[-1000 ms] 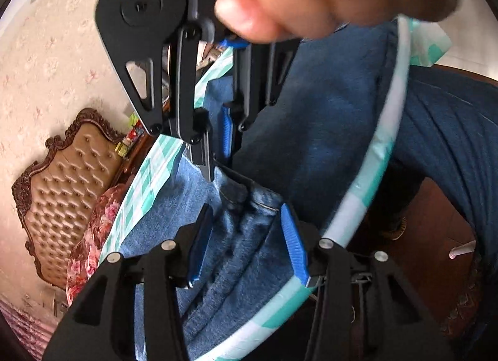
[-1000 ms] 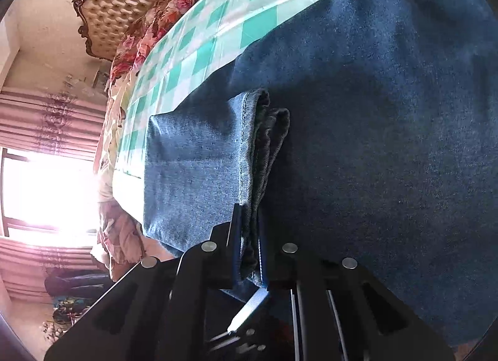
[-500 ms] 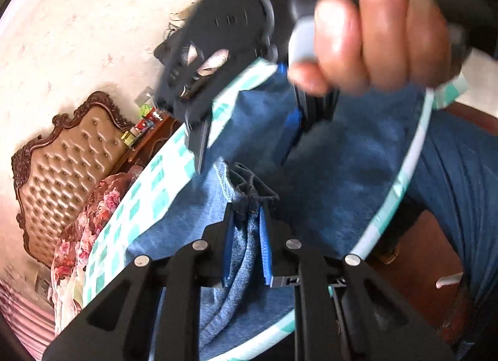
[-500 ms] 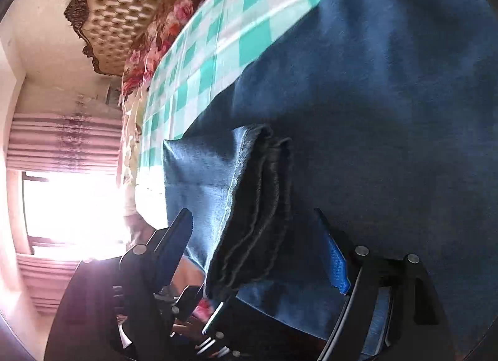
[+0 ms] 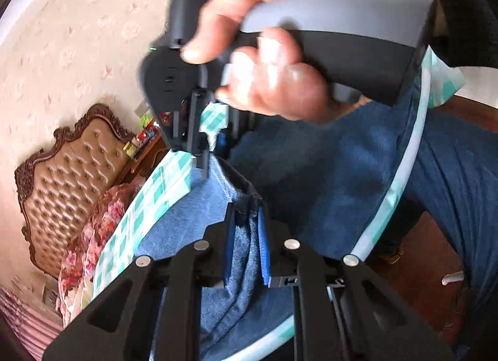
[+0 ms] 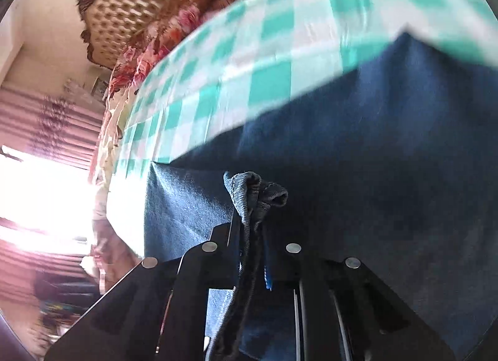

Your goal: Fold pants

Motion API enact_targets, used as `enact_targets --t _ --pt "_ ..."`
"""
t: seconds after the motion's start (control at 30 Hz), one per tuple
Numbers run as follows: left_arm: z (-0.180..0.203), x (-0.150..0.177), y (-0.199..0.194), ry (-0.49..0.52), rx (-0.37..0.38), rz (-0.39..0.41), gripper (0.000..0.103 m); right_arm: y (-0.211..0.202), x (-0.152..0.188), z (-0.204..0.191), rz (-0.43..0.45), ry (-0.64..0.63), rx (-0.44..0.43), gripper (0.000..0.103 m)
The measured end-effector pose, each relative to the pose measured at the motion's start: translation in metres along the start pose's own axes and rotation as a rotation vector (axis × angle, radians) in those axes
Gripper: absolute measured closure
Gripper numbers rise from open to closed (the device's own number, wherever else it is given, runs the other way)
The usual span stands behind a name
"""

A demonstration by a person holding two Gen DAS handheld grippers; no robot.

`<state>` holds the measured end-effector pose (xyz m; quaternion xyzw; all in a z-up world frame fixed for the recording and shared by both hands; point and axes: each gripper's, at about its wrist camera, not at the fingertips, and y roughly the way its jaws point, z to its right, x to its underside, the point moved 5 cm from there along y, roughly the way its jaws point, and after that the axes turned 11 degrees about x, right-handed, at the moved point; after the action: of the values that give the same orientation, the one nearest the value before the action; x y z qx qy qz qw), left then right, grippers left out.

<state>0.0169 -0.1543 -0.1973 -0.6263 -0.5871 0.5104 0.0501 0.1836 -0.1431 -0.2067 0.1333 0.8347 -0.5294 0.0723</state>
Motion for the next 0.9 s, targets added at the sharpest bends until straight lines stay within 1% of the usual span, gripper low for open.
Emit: enact_targets --t 0.07,0.23,0.3,0.43,0.53,0.63,0.8,0.83,0.9 --pt "0.007 -0.008 0.010 0.004 0.021 0.002 0.089 -0.005 -0.003 0.011 0.020 -0.001 0.027 0.090" --pt "0.025 -0.010 0.037 0.018 0.060 -0.034 0.089 0.016 -0.001 0.042 -0.026 0.019 0.038 0.090" --pt "0.027 -0.009 0.041 0.018 0.062 -0.044 0.089 0.013 0.001 0.043 -0.011 0.012 0.028 0.090" --pt "0.026 -0.013 0.041 0.006 0.062 -0.032 0.089 0.003 0.001 0.040 0.017 -0.008 0.040 0.090" --pt "0.030 -0.015 0.044 0.015 0.066 -0.030 0.089 0.000 0.001 0.046 0.015 0.004 0.031 0.090" --pt "0.034 -0.012 0.051 0.019 0.076 -0.041 0.089 0.007 -0.001 0.046 0.004 0.001 0.037 0.090" --pt "0.024 -0.011 0.055 -0.014 0.075 -0.035 0.089 0.003 -0.003 0.041 0.024 -0.027 0.050 0.090" --pt "0.028 -0.010 0.058 -0.015 0.078 -0.041 0.089 0.004 -0.004 0.043 0.025 -0.021 0.061 0.088" --pt "0.031 -0.009 0.063 -0.006 0.069 -0.047 0.088 0.005 -0.006 0.047 0.037 -0.014 0.096 0.074"
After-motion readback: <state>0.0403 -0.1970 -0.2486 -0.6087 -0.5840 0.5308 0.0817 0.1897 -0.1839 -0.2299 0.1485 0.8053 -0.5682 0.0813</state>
